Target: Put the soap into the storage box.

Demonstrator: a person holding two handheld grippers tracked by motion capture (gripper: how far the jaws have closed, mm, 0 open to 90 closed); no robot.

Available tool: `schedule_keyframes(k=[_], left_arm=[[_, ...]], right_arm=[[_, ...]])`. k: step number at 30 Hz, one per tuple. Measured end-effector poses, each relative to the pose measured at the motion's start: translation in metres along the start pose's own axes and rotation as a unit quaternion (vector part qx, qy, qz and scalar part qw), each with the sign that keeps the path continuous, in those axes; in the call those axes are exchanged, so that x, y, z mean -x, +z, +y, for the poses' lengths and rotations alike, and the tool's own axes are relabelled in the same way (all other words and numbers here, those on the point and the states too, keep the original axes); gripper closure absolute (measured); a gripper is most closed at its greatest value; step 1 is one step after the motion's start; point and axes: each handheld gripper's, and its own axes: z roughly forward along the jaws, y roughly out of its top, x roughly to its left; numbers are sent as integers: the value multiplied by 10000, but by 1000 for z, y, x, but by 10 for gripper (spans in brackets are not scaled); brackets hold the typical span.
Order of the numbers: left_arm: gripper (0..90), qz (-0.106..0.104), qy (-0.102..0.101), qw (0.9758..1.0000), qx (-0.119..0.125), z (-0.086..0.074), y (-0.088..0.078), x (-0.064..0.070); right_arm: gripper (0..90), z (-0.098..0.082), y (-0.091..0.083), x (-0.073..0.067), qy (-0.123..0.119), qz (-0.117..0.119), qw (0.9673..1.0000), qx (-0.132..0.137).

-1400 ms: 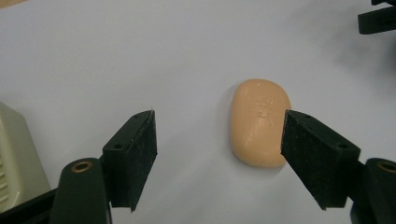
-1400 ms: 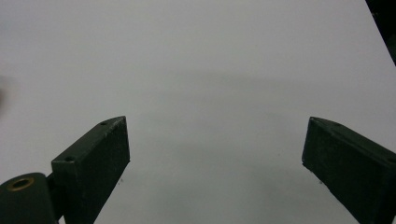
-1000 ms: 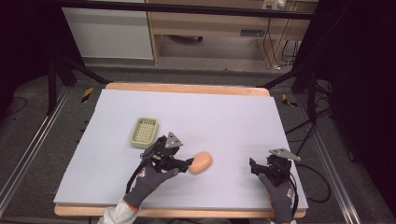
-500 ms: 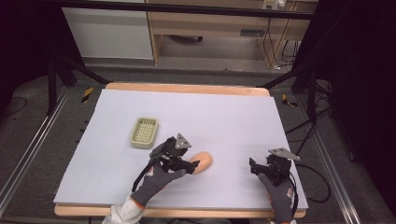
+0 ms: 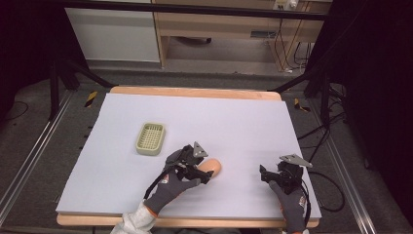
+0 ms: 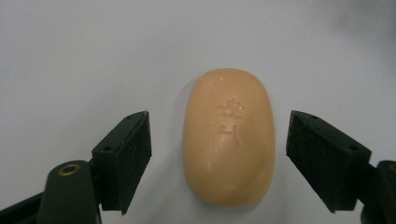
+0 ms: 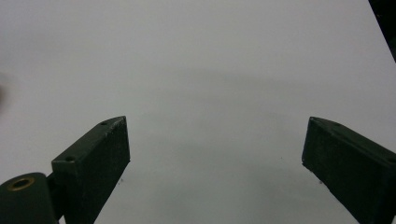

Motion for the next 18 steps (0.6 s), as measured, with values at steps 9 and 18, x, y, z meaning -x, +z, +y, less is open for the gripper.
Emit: schedule_keyframes(k=[9,18], left_arm=[[213,-33,34,9999,-108,1,10,3],[218,11,129,9995,-291,1,22,6]], right_arm=[[79,0,0,0,-54,17,10000,2],[80,0,1,0,-37,30,10000,-28]])
